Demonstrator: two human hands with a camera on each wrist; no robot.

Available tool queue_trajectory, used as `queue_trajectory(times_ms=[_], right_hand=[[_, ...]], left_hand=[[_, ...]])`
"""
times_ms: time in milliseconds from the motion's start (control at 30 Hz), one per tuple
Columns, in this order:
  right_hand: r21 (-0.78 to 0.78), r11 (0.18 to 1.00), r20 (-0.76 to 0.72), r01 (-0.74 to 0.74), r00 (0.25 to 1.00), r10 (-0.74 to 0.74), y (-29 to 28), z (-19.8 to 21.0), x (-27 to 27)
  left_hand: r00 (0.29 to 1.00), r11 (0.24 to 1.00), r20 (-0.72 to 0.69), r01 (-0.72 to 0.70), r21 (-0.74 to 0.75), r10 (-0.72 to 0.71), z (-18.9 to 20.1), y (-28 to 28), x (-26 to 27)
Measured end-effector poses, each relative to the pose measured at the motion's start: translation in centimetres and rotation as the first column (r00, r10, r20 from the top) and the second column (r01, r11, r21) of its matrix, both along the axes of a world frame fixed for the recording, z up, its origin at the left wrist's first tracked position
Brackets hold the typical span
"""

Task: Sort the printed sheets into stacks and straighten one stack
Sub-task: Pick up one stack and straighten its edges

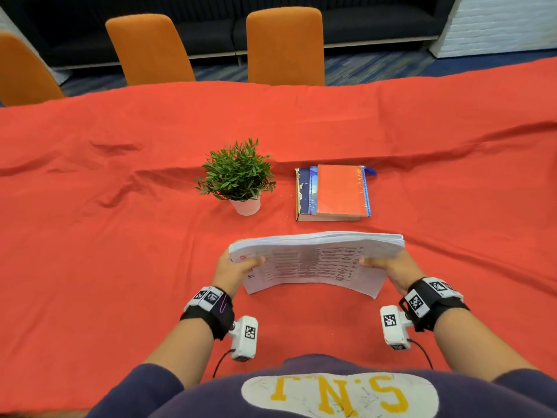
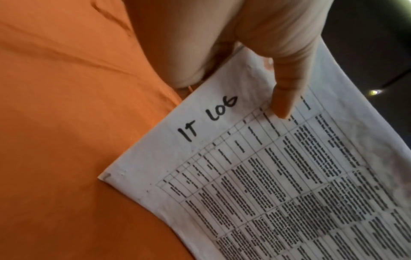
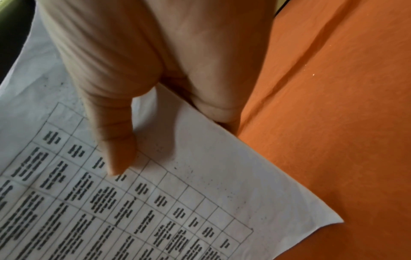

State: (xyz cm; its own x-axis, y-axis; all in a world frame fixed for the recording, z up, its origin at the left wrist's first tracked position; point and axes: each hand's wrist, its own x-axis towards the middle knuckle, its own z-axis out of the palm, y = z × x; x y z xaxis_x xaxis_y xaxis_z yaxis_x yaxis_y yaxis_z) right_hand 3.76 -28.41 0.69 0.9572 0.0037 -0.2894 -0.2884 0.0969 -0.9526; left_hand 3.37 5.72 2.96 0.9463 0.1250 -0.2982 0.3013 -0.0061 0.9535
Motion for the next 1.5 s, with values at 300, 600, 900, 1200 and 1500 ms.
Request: queue_trajectory(times_ms=[300, 600, 900, 1200, 1500], right_hand=[[-0.033, 0.999, 0.043, 0.024, 0.999, -0.023, 0.0, 1.0, 0.6], [-0.075, 0.997, -0.030, -0.034, 0.999, 0.032, -0.1, -0.9, -0.3], [-0.172, 0.985, 0.002, 0.008, 1.000, -0.007, -2.2, 3.0, -0.1], [-0.931, 0.342, 0.086, -0.126, 0.837, 0.541, 4.9, 12.9, 1.4], [-0.725, 0.636, 0.039, -0.263, 0.907, 0.419, 3.7, 12.9, 3.4]], left_hand=[[0.998, 0.997, 0.005, -0.060, -0.045, 0.060, 0.9, -0.4, 0.7], [0.995, 0.998, -0.087, -0.054, -0.025, 0.052, -1.0, -1.4, -0.7], [1.000, 1.000, -0.012, -0.005, 0.025, 0.005, 0.6, -1.3, -0.9], [0.959, 0.971, 0.204, 0.163, 0.177, -0.198, 6.0, -2.7, 0.1], [0.908, 0.939, 0.303, 0.208, 0.274, -0.289, 10.3, -0.9, 2.0]])
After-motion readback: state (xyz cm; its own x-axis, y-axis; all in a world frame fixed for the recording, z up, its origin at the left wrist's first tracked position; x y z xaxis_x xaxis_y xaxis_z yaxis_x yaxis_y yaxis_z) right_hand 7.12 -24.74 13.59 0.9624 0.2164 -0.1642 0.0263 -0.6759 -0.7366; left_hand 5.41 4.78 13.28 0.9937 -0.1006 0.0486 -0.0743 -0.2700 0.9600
